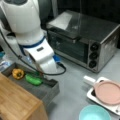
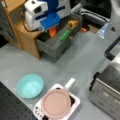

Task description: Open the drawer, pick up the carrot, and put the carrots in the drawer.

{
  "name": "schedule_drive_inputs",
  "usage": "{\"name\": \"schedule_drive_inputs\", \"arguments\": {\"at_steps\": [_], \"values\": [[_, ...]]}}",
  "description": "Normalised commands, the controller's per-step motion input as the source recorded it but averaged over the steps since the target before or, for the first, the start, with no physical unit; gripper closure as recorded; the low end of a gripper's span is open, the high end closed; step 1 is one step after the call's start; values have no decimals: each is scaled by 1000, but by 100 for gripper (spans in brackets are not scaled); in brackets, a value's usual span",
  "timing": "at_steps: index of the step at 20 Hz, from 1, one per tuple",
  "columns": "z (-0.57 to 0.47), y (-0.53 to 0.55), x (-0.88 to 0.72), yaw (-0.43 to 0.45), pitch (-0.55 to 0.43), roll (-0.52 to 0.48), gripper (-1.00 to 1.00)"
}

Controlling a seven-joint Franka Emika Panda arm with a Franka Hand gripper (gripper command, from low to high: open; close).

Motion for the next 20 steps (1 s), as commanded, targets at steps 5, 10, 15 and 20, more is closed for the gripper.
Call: {"name": "schedule_drive_inputs", "arguments": {"at_steps": [5,10,15,20], "values": [[-238,-181,-83,179,-78,29,100],[-166,-142,-77,134,-101,30,100],[-158,-67,-88,94,-130,32,100],[-198,-8,-15,91,-164,35,100]]}}
